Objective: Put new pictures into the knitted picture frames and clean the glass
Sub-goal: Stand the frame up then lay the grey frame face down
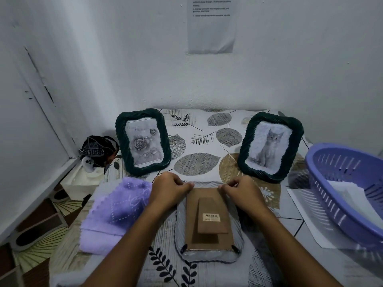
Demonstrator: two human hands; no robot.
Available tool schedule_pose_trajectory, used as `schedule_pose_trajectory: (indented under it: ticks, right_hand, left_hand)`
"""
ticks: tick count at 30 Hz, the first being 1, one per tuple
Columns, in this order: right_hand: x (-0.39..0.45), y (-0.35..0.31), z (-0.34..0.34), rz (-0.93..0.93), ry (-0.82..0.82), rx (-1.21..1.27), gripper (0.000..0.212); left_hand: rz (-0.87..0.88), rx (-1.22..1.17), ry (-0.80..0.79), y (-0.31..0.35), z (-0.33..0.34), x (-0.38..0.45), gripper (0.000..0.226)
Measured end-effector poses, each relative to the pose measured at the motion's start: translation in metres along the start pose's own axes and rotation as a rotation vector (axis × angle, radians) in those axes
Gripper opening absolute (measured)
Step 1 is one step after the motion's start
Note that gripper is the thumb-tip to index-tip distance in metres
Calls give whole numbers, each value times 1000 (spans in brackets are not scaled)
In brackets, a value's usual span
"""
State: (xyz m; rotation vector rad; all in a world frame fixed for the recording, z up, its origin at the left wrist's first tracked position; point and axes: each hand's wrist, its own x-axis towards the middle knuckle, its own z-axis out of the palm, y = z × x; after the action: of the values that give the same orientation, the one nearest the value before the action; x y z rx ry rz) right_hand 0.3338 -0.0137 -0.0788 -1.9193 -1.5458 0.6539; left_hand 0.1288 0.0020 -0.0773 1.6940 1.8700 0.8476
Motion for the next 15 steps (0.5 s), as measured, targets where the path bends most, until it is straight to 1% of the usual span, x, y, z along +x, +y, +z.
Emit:
schedule_pose_trajectory:
  ticks: [3,5,9,15]
  right_hand:
    - [1,0,3,22,33,-47,31]
    - [1,0,5,29,54,-74,31]
    - [4,2,6,53,61,-82,24]
    - [4,4,6,35,63,-88,18]
  left_hand:
    - [22,21,3,0,0,0,27]
    - [28,26,3,0,0,1,22]
    - [31,14,-5,0,0,1,19]
    - [43,34,-34,1,0,2,15]
